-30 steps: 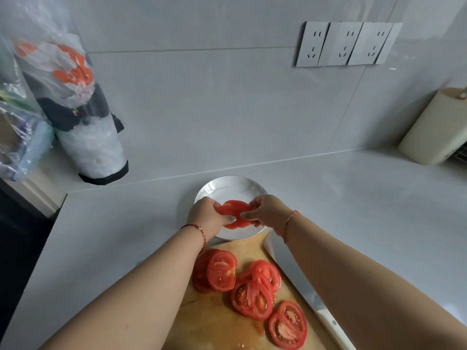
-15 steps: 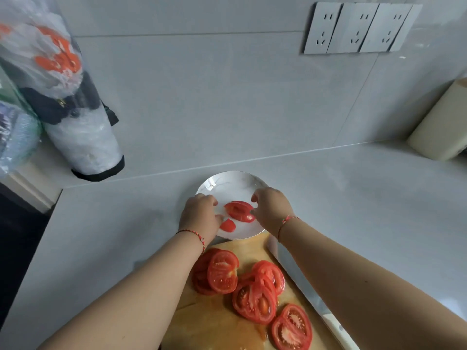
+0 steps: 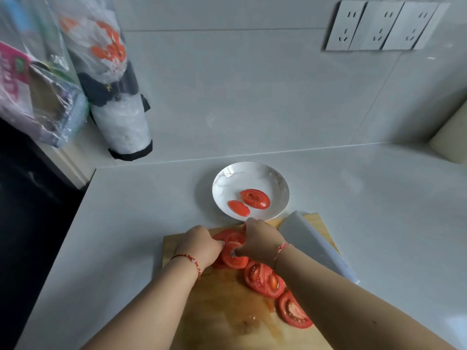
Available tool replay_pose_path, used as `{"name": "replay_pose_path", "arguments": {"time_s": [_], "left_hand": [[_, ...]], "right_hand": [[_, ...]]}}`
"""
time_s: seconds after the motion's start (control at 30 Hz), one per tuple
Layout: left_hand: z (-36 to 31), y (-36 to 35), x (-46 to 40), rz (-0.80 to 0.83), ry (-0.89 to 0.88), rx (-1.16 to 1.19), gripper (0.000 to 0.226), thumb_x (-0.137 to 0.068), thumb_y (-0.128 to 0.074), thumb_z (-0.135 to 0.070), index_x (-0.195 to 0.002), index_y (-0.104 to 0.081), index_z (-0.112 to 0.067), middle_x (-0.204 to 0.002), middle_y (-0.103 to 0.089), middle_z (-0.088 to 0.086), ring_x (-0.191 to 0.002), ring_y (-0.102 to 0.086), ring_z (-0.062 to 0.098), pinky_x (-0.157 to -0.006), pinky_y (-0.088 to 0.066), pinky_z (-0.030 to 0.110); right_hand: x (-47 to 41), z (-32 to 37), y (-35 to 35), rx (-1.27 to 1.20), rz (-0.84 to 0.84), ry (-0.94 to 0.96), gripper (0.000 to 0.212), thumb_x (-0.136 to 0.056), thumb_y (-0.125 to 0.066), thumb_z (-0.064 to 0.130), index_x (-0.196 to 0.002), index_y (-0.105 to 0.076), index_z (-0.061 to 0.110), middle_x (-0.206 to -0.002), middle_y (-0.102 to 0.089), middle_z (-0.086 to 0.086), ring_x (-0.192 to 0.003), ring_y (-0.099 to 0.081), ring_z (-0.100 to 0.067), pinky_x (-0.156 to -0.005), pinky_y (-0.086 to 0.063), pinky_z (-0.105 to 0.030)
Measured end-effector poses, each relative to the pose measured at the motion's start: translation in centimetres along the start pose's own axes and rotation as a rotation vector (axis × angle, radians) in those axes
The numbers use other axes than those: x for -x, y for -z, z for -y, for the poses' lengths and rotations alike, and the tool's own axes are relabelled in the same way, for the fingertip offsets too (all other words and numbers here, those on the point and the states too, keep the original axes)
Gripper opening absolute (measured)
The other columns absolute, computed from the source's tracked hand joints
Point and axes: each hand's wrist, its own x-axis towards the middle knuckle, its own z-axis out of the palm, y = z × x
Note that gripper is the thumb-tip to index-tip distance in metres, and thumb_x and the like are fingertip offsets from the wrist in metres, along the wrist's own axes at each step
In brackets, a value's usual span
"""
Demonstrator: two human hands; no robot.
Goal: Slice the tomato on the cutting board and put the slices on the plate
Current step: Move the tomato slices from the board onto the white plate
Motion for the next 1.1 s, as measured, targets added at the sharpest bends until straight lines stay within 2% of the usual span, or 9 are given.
{"name": "replay_pose_path", "arguments": {"time_s": [0.1,0.23,0.4,0.47,0.6,0.77,0.83,0.9,1.1], "left_hand": [[-0.1,-0.3,-0.3,0.019,0.039,0.113,0.041,-0.083,-0.069,-0.036,-0.106,-0.055,-0.005,-0.109,-0.064,0.012,-0.097,-0.061,0.028,-0.073,-0.046,0.030],[0.5,-0.9,-0.8,0.097,0.070,0.204,0.048,-0.081,-0.072,-0.032,-0.113,-0.059,0.001,-0.113,-0.064,0.020,-0.102,-0.063,0.032,-0.081,-0.052,0.038],[1.3,-0.7,-0.8,0.126,0.008,0.244,0.024,-0.082,-0.072,-0.032,-0.089,-0.065,-0.010,-0.088,-0.067,0.006,-0.072,-0.057,0.018,-0.057,-0.040,0.023],[1.6,-0.6,-0.5,0.138,-0.007,0.325,0.018,-0.082,-0.073,-0.028,-0.083,-0.063,-0.013,-0.083,-0.067,0.004,-0.065,-0.055,0.016,-0.054,-0.042,0.022],[1.7,-0.4,-0.6,0.182,-0.041,0.528,0.015,-0.079,-0.076,-0.015,-0.091,-0.067,-0.011,-0.082,-0.069,0.004,-0.063,-0.057,0.015,-0.052,-0.044,0.024],[-2.4,2.3,-3.0,0.128,-0.191,0.625,0.007,-0.082,-0.069,-0.001,-0.080,-0.066,-0.006,-0.066,-0.062,0.005,-0.052,-0.051,0.012,-0.050,-0.042,0.021],[-4.6,3.4,-4.5,0.103,-0.229,0.650,0.006,-0.083,-0.068,0.000,-0.085,-0.066,-0.005,-0.070,-0.062,0.005,-0.058,-0.054,0.011,-0.048,-0.044,0.018],[-6.3,3.8,-6.0,0.080,-0.253,0.629,0.007,-0.084,-0.068,-0.002,-0.090,-0.067,-0.004,-0.073,-0.062,0.005,-0.061,-0.055,0.012,-0.049,-0.045,0.017],[-8.0,2.3,-10.7,0.071,-0.227,0.491,0.010,-0.082,-0.072,-0.008,-0.091,-0.070,-0.011,-0.093,-0.067,0.008,-0.087,-0.063,0.024,-0.082,-0.052,0.033]], "right_hand": [[-0.4,0.6,-0.4,-0.035,0.000,0.016,0.042,-0.068,-0.078,0.040,-0.096,-0.068,0.011,-0.092,-0.071,-0.005,-0.083,-0.065,-0.024,-0.071,-0.056,-0.036],[-0.5,0.8,-0.3,-0.056,0.029,-0.006,0.046,-0.067,-0.080,0.040,-0.100,-0.067,0.009,-0.094,-0.070,-0.005,-0.085,-0.064,-0.024,-0.073,-0.055,-0.035],[-0.1,0.7,-0.2,-0.126,0.036,-0.017,0.051,-0.068,-0.082,0.033,-0.105,-0.055,0.011,-0.089,-0.057,0.000,-0.079,-0.053,-0.019,-0.060,-0.043,-0.026],[0.0,0.5,0.0,-0.191,0.051,-0.014,0.046,-0.071,-0.080,0.028,-0.105,-0.055,0.011,-0.090,-0.057,-0.001,-0.080,-0.053,-0.019,-0.060,-0.046,-0.027],[0.1,-0.2,0.8,-0.352,0.057,-0.017,0.040,-0.073,-0.079,0.020,-0.106,-0.060,0.009,-0.097,-0.063,-0.006,-0.090,-0.061,-0.023,-0.079,-0.055,-0.035],[-1.9,-1.4,4.7,-0.597,-0.052,-0.028,0.026,-0.072,-0.080,0.011,-0.081,-0.057,0.015,-0.069,-0.052,0.008,-0.060,-0.049,-0.004,-0.054,-0.042,-0.014],[-3.2,-1.9,6.4,-0.647,-0.131,-0.067,0.025,-0.072,-0.080,0.010,-0.089,-0.062,0.009,-0.069,-0.053,0.007,-0.059,-0.049,-0.004,-0.055,-0.043,-0.016],[-4.5,-2.3,7.2,-0.673,-0.199,-0.113,0.035,-0.071,-0.080,0.012,-0.100,-0.063,0.005,-0.071,-0.055,0.007,-0.062,-0.052,-0.007,-0.057,-0.044,-0.022],[-7.4,-3.6,6.2,-0.642,-0.266,-0.219,0.038,-0.072,-0.080,0.018,-0.104,-0.062,0.009,-0.089,-0.063,-0.003,-0.077,-0.059,-0.019,-0.056,-0.045,-0.024]]}}
